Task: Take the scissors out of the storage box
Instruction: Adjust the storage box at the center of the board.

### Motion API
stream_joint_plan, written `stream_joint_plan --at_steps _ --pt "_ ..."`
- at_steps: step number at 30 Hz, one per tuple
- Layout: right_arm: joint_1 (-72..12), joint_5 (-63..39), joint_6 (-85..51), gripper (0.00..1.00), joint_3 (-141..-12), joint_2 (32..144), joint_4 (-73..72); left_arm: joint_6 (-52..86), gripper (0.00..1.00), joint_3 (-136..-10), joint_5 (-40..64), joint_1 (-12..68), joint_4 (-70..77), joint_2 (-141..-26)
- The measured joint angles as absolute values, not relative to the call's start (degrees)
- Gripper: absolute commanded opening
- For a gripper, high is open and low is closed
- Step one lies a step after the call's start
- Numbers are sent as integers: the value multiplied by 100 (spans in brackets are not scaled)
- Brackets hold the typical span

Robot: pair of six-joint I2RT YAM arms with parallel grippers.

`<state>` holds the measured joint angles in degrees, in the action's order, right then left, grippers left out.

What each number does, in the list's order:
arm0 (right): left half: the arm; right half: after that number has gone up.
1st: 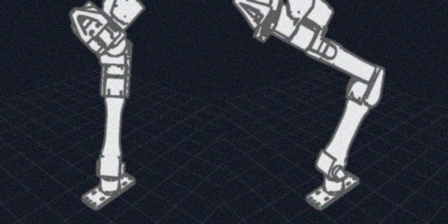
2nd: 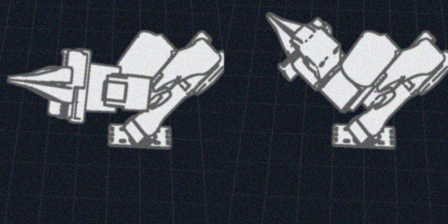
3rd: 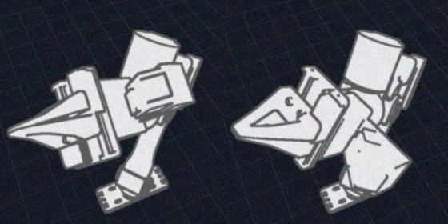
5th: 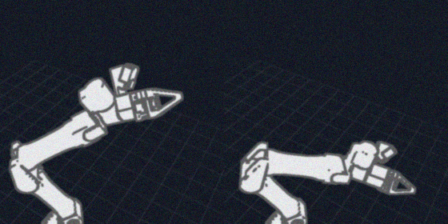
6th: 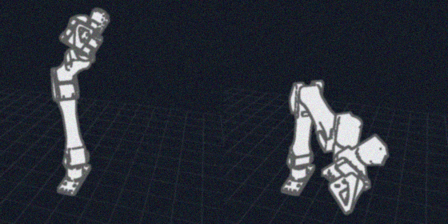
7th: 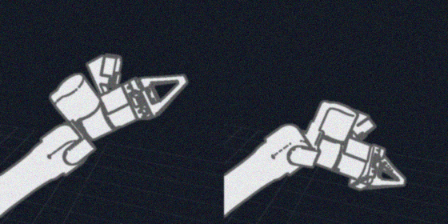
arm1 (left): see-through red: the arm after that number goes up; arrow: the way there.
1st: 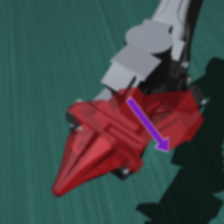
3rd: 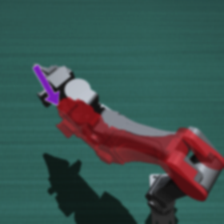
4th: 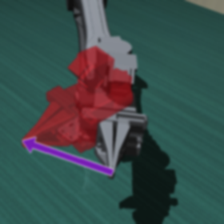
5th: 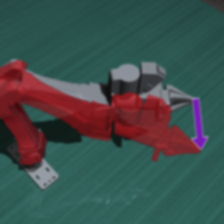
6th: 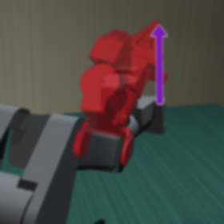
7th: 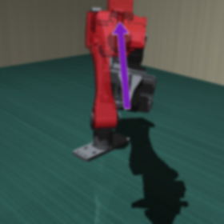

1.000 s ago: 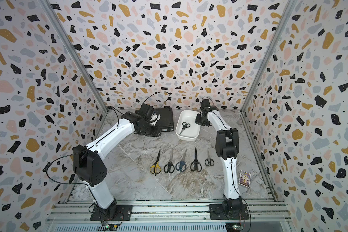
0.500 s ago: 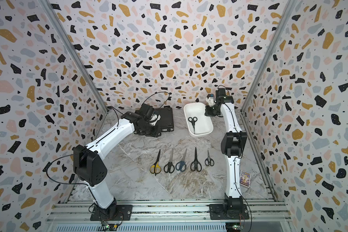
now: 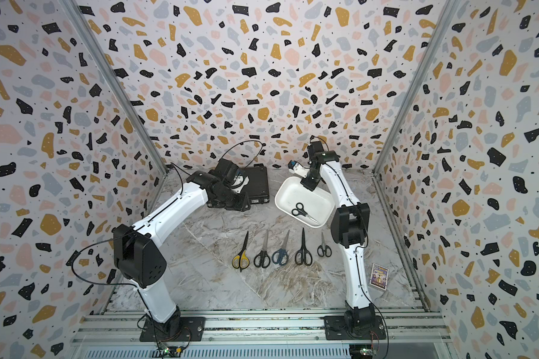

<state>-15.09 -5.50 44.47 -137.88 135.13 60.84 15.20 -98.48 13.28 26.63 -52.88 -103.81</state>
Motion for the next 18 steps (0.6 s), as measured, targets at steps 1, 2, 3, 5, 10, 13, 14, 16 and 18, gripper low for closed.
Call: stream_joint_plan --at_steps 1,2,3,5,10,13,14,16,18 --pt "-1555 -419 4584 0 -13638 13476 5898 1527 36 -9848 1334 2663 -5290 -10390" --pt "-1581 -338 4657 0 -13552 13472 5758 1542 36 -9848 1352 2663 -5293 -10405" --pt "-1597 -268 4724 0 -13461 13472 5583 1557 36 -9852 1372 2663 -5295 -10429" --pt "-1599 -152 4827 0 -13367 13504 5345 1570 36 -9852 1413 2663 -5301 -10479" --pt "-1579 -64 4991 0 -13360 13651 4919 1588 36 -9874 1437 2663 -5393 -10604" --pt "-1555 -150 5043 2 -13362 13758 4831 1592 36 -10025 1455 2663 -5450 -10709" --pt "-1549 -200 5052 5 -13362 13788 4829 1590 36 -10068 1457 2663 -5443 -10733" --pt "-1544 -357 5050 11 -13362 13856 4831 1590 36 -10173 1457 2663 -5452 -10796" --pt "-1544 -521 5041 16 -13362 13900 4834 1590 36 -10259 1457 2663 -5472 -10849"
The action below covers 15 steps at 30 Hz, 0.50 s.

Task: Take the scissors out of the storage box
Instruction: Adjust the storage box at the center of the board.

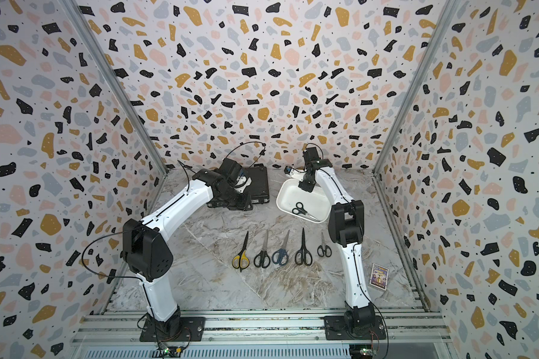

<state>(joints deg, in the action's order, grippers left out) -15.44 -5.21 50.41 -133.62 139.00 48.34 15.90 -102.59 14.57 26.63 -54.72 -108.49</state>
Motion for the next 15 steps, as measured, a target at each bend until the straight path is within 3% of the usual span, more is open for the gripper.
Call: stream_joint_plan --at_steps 9,15 --pt "-1546 -517 4584 32 -12829 13913 3710 1535 36 -10466 1448 2663 -5568 -10973" --pt "-1546 -32 3830 36 -11920 13736 2856 1452 36 -10538 1426 2665 -5592 -10980"
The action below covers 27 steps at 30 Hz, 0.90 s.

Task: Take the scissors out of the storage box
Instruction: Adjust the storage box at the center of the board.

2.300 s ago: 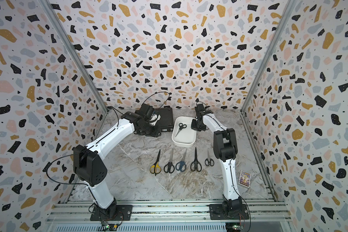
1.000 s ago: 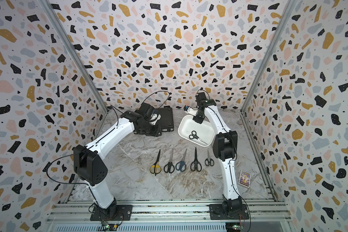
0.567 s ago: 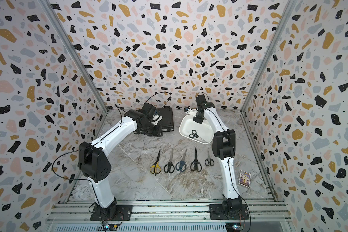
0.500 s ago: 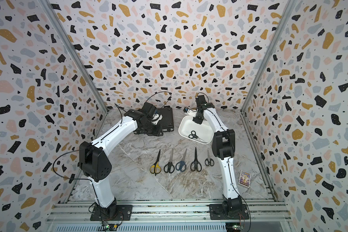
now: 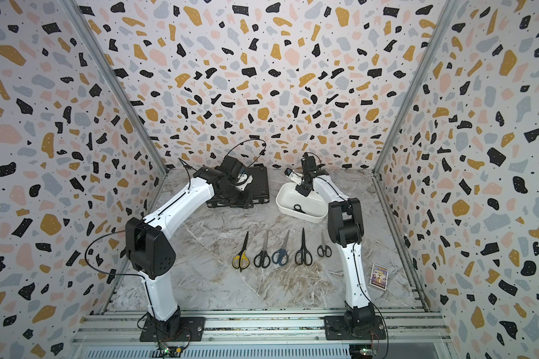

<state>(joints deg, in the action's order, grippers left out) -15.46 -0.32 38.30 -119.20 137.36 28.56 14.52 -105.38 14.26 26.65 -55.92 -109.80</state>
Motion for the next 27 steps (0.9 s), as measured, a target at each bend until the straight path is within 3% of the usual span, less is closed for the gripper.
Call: stream_joint_plan --at_steps 4,9,15,27 --pt "-1527 399 2757 42 -11279 13026 2716 1417 36 -10547 1387 2665 -5588 -10980" --pt "-1354 620 1260 51 -10191 11336 2578 1417 36 -10547 1402 2665 -5548 -10980" --pt "-897 781 -169 56 -9797 10326 2921 1420 36 -10499 1413 2668 -5468 -10954" --pt "-663 71 -1944 56 -8506 10479 3404 1463 36 -10147 1457 2720 -5262 -10768"
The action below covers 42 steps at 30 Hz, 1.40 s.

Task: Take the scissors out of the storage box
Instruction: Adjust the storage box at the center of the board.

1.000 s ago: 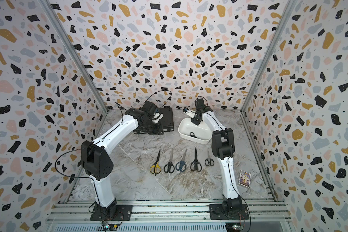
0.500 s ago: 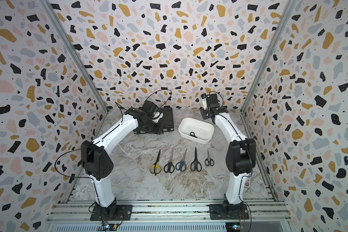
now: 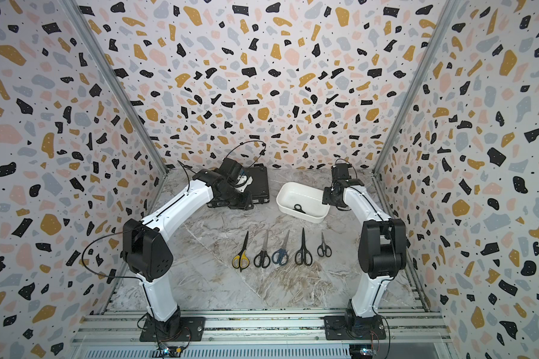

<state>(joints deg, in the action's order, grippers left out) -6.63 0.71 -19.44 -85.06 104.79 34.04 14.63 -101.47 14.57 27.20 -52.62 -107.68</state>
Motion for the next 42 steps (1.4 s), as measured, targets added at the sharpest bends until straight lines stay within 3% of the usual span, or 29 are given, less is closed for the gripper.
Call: stream_joint_plan --at_steps 7,14,22,30,34,42 --pt "-620 -130 -2324 52 -8193 10672 3138 1468 36 -10095 1452 2744 -5221 -10674" --pt "-604 -366 -2456 21 -8101 11102 3111 1468 36 -10095 1452 2744 -5216 -10669" --pt "-602 -497 -2357 0 -8995 11657 3262 1468 36 -10095 1446 2744 -5218 -10669" --pt "-585 -784 -1684 0 -10916 12643 3704 1463 36 -10095 1402 2744 -5225 -10669" --pt "-473 -1428 -928 0 -11898 13093 4213 1455 36 -10097 1385 2744 -5242 -10669" --pt "-148 -2342 1090 0 -12512 13174 5339 1256 36 -10304 1452 2744 -5437 -10672"
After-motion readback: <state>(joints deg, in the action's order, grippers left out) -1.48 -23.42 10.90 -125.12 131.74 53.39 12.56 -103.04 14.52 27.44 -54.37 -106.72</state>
